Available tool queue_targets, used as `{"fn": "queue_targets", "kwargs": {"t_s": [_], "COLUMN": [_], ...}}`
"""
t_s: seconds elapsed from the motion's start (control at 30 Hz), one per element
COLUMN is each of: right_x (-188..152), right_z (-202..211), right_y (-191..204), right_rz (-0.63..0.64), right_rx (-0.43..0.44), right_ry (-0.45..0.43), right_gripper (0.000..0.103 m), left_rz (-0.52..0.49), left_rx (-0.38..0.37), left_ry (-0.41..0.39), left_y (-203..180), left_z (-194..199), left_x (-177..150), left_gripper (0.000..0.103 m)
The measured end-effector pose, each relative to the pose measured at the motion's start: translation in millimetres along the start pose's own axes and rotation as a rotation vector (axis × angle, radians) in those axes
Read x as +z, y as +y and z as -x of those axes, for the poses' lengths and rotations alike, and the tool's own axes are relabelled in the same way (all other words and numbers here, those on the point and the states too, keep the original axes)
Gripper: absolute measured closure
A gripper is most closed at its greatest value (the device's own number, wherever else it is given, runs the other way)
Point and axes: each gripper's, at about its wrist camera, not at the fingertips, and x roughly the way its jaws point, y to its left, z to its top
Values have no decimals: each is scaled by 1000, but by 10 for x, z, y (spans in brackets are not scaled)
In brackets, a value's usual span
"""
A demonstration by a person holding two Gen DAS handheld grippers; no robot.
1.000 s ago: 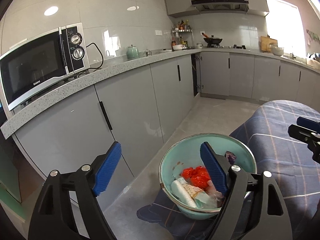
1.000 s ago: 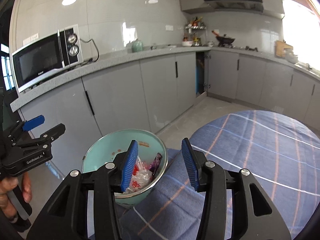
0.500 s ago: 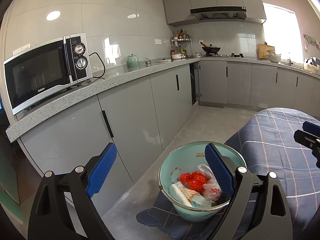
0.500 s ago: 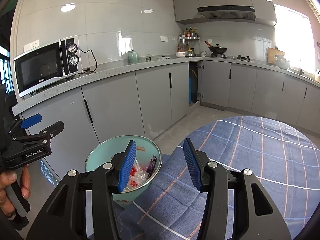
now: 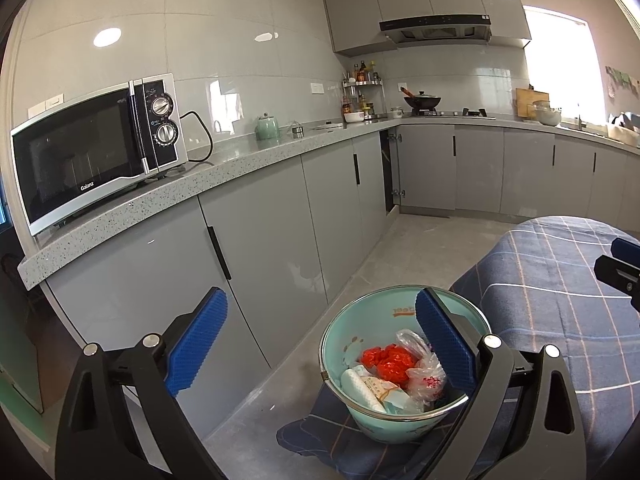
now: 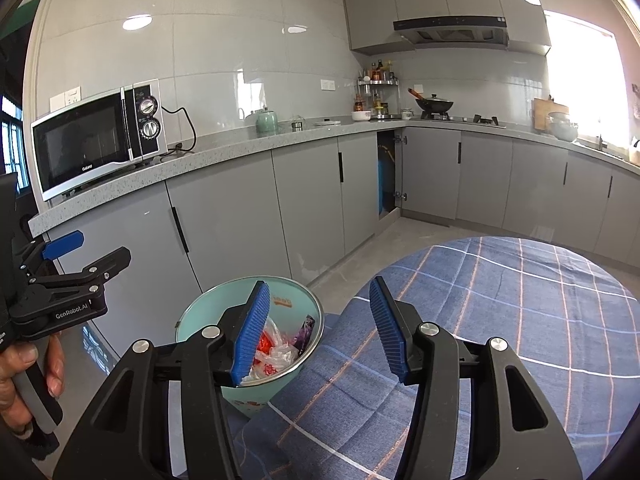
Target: Collect trash
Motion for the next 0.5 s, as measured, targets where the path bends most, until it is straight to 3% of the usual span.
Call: {"fn": "queue_targets", "kwargs": {"t_s": [0.5], "right_x": [-7], "right_z": [23], "right_y": [-23], "right_rz": [-9], "right_rx": [-1], "right_ry": [-10], "right_gripper": [49], "left_rz": [-3], "left_rx": [5], "left_ry": [-7], "left_y": [-20], "left_z": [13], "left_x": [-8], "left_gripper": [6]}}
